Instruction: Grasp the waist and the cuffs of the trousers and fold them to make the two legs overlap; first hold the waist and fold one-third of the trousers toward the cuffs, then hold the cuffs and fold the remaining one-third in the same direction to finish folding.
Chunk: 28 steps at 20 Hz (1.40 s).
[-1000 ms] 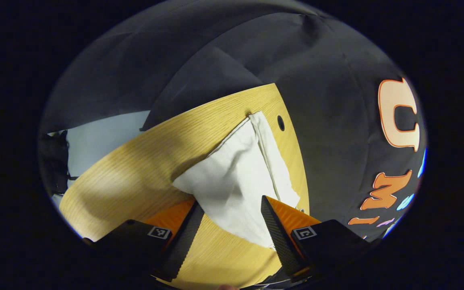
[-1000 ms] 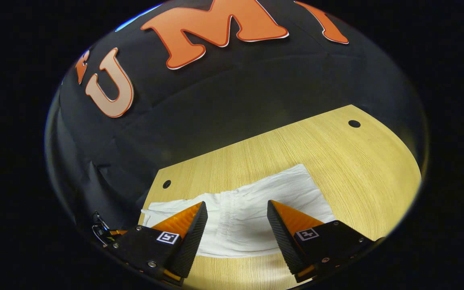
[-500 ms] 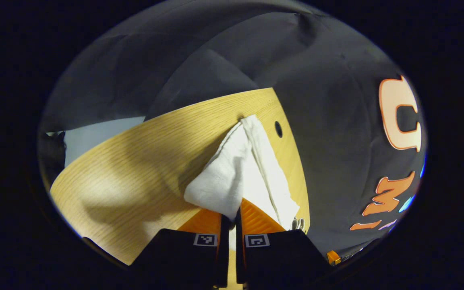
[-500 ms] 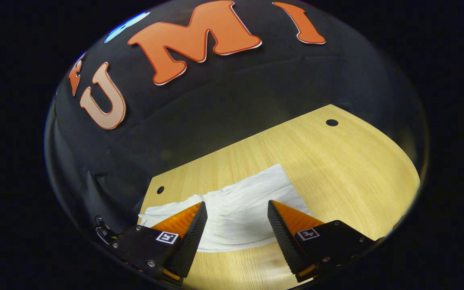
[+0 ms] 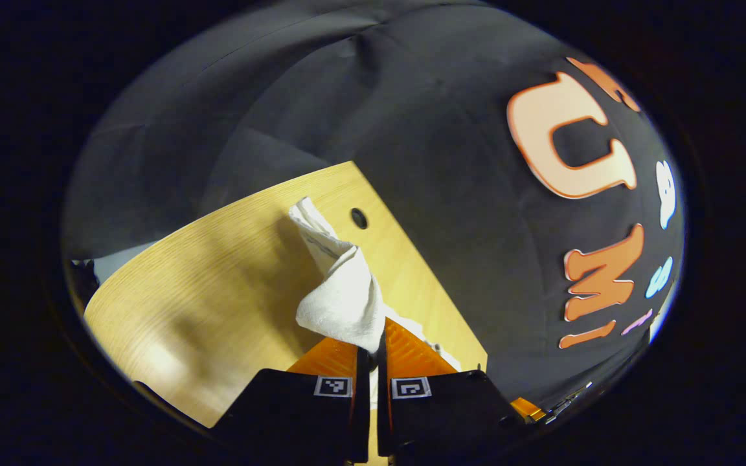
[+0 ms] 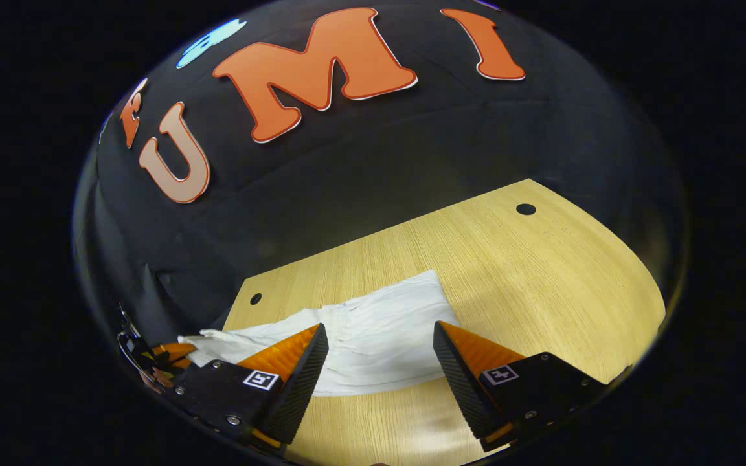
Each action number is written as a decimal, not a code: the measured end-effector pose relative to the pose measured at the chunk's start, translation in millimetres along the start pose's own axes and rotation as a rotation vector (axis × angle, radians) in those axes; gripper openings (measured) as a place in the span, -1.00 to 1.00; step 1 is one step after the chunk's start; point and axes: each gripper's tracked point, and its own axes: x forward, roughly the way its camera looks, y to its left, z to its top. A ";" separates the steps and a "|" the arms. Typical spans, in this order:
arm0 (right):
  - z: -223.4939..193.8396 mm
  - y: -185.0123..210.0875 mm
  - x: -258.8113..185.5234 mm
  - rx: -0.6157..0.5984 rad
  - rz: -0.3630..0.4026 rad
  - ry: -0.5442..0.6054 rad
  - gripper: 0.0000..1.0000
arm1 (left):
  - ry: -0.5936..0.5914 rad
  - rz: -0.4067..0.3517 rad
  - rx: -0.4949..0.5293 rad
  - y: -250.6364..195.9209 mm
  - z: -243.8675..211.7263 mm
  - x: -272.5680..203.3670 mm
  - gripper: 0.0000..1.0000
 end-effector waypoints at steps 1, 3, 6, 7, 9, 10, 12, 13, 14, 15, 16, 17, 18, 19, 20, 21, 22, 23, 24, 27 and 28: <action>0.0 -4.5 -4.8 -0.012 0.002 0.009 0.96 | -0.008 -0.019 0.031 -19.8 0.3 -2.1 -0.83; 5.7 -12.1 -14.5 -0.026 0.004 0.004 0.97 | -0.016 -0.042 0.095 -57.2 -4.7 -1.4 -0.83; 14.9 -20.4 -26.6 -0.028 0.019 -0.018 0.97 | -0.033 -0.072 0.155 -99.2 -9.8 -3.5 -0.83; 16.6 -23.5 -29.7 -0.026 0.022 -0.024 0.97 | -0.046 -0.093 0.161 -114.2 -10.8 -4.1 -0.83; 17.7 -30.3 -35.0 -0.015 0.032 -0.023 0.97 | -0.048 -0.116 0.177 -140.1 -21.9 -1.6 -0.83; 19.0 -34.5 -37.3 -0.009 0.034 -0.024 0.97 | -0.043 -0.128 0.185 -153.1 -26.9 0.1 -0.83; 20.6 -41.0 -41.3 -0.003 0.039 -0.029 0.97 | -0.035 -0.147 0.203 -177.8 -36.7 5.9 -0.83; 20.9 -43.2 -43.0 -0.004 0.045 -0.031 0.97 | -0.034 -0.155 0.212 -189.3 -40.8 10.3 -0.83; 21.0 -46.3 -44.5 -0.007 0.045 -0.029 0.97 | -0.030 -0.164 0.220 -203.0 -47.5 14.1 -0.83; 20.8 -50.0 -46.8 -0.014 0.048 -0.027 0.97 | -0.029 -0.173 0.224 -213.8 -51.9 17.1 -0.83; 20.9 -54.4 -49.8 -0.027 0.047 -0.027 0.97 | -0.024 -0.189 0.223 -225.6 -58.0 17.9 -0.84; 21.4 -60.0 -51.6 -0.036 0.040 -0.030 0.97 | -0.024 -0.193 0.221 -234.3 -62.5 21.0 -0.84; 22.5 -64.7 -54.5 -0.041 0.039 -0.030 0.97 | -0.020 -0.192 0.227 -241.7 -68.6 25.6 -0.83; 24.0 -69.7 -56.3 -0.041 0.037 -0.028 0.97 | -0.018 -0.190 0.232 -247.9 -73.6 29.7 -0.87; 24.1 -75.3 -58.8 -0.041 0.039 -0.027 0.97 | -0.009 -0.192 0.236 -255.6 -79.9 34.1 -0.83; 26.2 -80.6 -60.8 -0.038 0.036 -0.027 0.97 | -0.002 -0.189 0.243 -261.4 -86.2 36.8 -0.87; 28.7 -86.3 -62.0 -0.033 0.035 -0.029 0.97 | 0.007 -0.188 0.251 -266.7 -93.4 42.5 -0.83; 29.4 -89.7 -65.6 -0.027 0.037 -0.031 0.97 | 0.011 -0.184 0.257 -271.9 -99.4 47.6 -0.87; 31.0 -96.8 -67.1 -0.020 0.035 -0.031 0.97 | 0.018 -0.184 0.262 -279.4 -105.4 53.4 -0.83; 37.0 -113.9 -64.4 -0.006 0.035 -0.032 0.97 | 0.032 -0.170 0.280 -293.6 -123.7 68.2 -0.83; 37.5 -118.6 -64.9 -0.003 0.034 -0.033 0.97 | 0.037 -0.166 0.285 -297.7 -130.3 74.9 -0.83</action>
